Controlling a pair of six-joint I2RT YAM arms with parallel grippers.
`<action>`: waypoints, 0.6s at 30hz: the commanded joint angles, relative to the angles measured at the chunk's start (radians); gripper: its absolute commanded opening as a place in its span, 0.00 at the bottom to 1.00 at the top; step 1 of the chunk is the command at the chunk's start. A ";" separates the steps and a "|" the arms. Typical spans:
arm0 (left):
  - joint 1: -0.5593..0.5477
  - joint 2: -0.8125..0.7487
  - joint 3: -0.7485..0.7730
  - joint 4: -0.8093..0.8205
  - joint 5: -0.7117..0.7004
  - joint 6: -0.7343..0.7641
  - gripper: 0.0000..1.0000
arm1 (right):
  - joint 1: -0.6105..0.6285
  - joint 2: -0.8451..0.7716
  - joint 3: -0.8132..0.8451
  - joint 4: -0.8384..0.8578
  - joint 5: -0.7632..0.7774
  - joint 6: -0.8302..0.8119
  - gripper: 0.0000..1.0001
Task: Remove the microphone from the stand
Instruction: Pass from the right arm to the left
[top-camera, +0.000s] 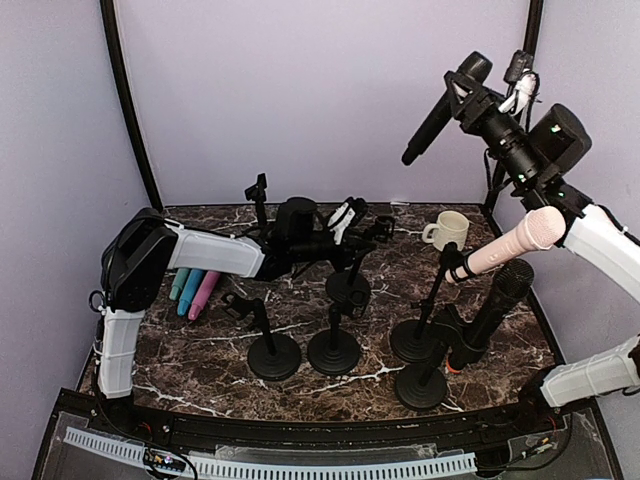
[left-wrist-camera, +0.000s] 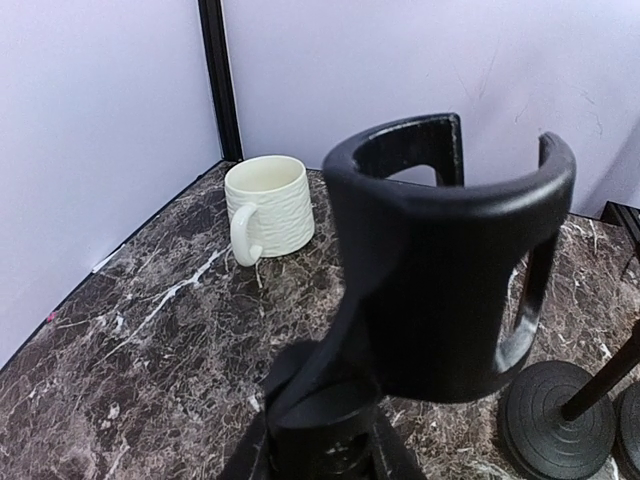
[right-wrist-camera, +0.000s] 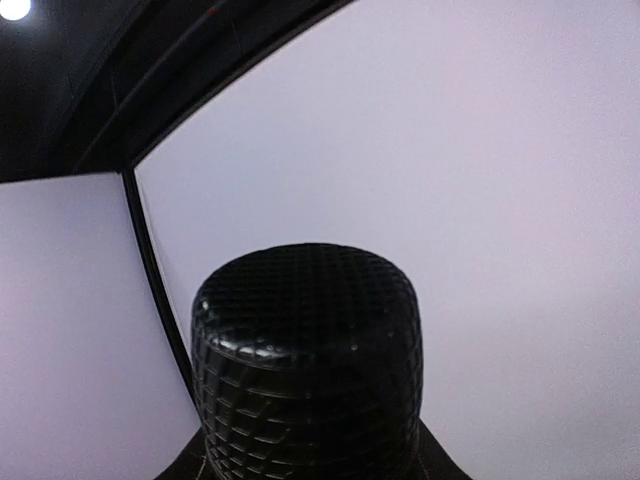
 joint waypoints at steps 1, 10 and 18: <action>0.005 0.013 -0.028 -0.142 -0.019 -0.017 0.00 | -0.001 -0.026 0.026 0.112 0.036 -0.014 0.00; 0.004 -0.025 -0.066 0.100 0.044 -0.266 0.00 | -0.007 -0.059 -0.054 0.083 0.072 0.000 0.00; 0.014 -0.021 -0.171 0.258 0.048 -0.319 0.15 | -0.033 -0.072 -0.081 0.051 0.043 0.031 0.00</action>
